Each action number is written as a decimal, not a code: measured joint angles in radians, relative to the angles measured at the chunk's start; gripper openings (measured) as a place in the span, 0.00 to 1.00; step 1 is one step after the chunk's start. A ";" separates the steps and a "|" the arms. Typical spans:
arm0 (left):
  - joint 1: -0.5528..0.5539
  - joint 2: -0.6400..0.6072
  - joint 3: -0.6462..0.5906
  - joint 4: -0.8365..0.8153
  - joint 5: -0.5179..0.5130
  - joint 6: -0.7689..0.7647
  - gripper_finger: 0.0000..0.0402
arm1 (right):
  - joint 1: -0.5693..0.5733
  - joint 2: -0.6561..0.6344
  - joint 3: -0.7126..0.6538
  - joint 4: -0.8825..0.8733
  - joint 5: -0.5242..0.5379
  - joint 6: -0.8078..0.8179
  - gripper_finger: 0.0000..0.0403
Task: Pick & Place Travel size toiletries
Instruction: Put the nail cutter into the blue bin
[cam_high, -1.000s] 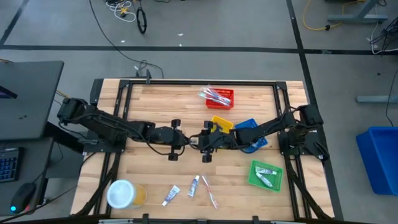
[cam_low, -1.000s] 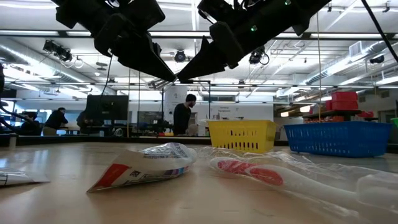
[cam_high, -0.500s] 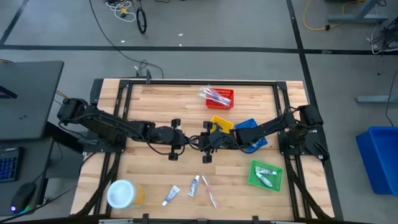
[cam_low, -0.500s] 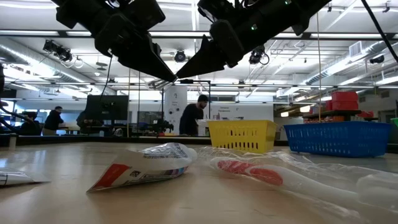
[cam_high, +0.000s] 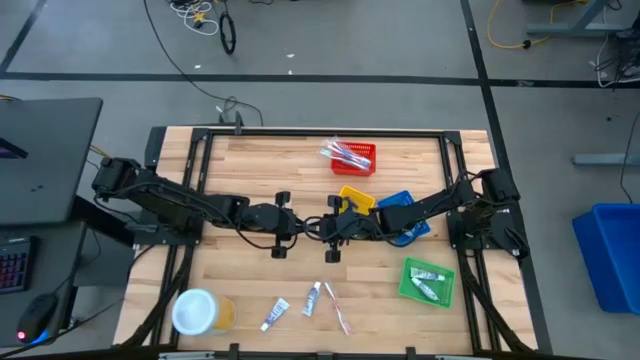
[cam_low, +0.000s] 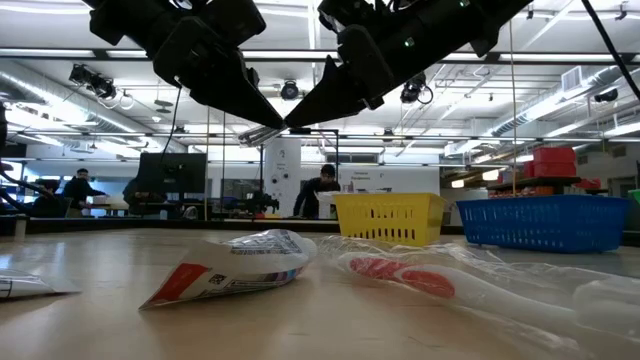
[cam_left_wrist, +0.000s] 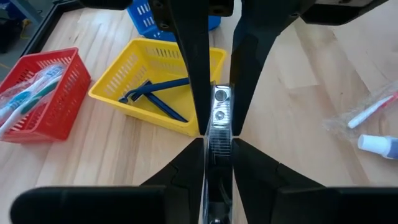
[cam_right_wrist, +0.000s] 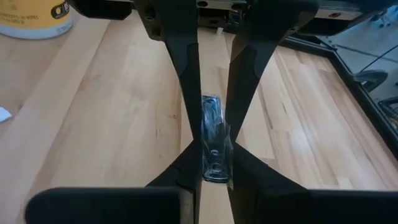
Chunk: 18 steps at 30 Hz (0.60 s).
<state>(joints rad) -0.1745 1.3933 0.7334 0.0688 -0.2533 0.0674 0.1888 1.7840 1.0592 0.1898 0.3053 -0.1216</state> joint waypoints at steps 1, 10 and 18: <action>0.000 0.000 0.000 0.002 0.004 0.000 0.23 | 0.002 0.000 0.000 0.000 0.001 0.008 0.13; 0.000 0.000 0.000 0.001 0.015 -0.003 0.23 | 0.007 0.000 0.000 -0.006 0.007 0.033 0.13; 0.000 0.000 0.000 -0.009 -0.019 -0.030 0.33 | 0.004 0.000 0.000 -0.033 0.033 0.137 0.13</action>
<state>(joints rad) -0.1745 1.3933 0.7338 0.0601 -0.2723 0.0372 0.1925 1.7840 1.0592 0.1569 0.3384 0.0151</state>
